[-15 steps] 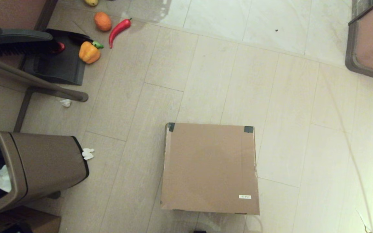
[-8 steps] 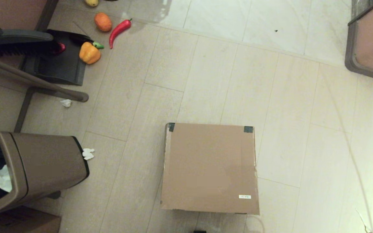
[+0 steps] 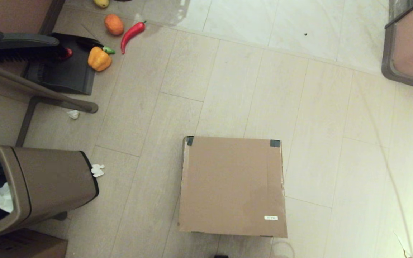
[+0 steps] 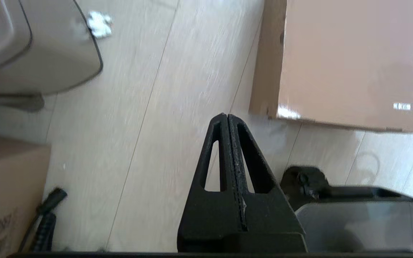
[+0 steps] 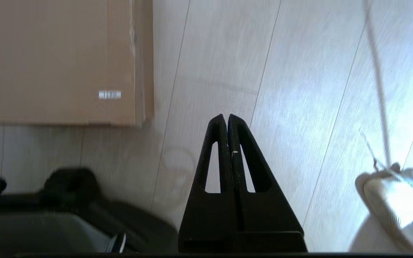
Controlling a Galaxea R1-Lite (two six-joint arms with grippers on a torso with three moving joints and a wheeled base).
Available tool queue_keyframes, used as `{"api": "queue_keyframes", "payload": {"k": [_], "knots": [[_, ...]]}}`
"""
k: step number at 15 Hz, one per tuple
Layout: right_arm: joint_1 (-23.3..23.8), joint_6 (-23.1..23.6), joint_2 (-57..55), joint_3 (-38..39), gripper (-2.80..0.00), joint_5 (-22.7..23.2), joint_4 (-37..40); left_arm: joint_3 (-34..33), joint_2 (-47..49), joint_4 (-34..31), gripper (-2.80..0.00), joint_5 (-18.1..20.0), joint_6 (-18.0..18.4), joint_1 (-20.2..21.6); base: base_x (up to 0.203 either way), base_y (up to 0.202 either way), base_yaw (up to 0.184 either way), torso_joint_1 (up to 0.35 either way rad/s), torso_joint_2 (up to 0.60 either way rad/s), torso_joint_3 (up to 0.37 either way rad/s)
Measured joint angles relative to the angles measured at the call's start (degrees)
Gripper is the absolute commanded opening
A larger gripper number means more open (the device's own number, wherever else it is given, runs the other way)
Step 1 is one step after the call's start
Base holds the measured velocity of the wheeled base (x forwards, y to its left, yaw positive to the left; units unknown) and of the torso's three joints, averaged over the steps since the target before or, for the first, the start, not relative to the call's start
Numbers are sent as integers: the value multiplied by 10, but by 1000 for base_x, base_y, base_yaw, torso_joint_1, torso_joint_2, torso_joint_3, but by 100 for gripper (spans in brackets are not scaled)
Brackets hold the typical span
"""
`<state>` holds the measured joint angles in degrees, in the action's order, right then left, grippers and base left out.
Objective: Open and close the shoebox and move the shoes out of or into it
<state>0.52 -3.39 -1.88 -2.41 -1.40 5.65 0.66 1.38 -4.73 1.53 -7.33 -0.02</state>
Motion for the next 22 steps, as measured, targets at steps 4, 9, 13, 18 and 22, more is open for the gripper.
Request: {"api": "queue_keyframes", "payload": {"k": [4, 9, 13, 18, 22], "knots": [[-1, 7, 18, 19, -280, 1, -54, 0, -14, -1, -280, -12, -10, 1, 0, 0, 0, 0, 0, 0], [-1, 8, 21, 24, -280, -2, -77, 0, -16, -3, -280, -14, -17, 1, 0, 0, 0, 0, 0, 0], [-1, -29, 21, 23, -280, -4, -56, 0, -16, -4, -280, -15, -27, 1, 0, 0, 0, 0, 0, 0], [-1, -29, 21, 24, -280, -4, -57, 0, -16, -4, -280, -17, -37, 1, 0, 0, 0, 0, 0, 0], [-1, -28, 21, 24, -280, -4, -58, 0, -16, -4, -280, -17, -37, 1, 0, 0, 0, 0, 0, 0]]}}
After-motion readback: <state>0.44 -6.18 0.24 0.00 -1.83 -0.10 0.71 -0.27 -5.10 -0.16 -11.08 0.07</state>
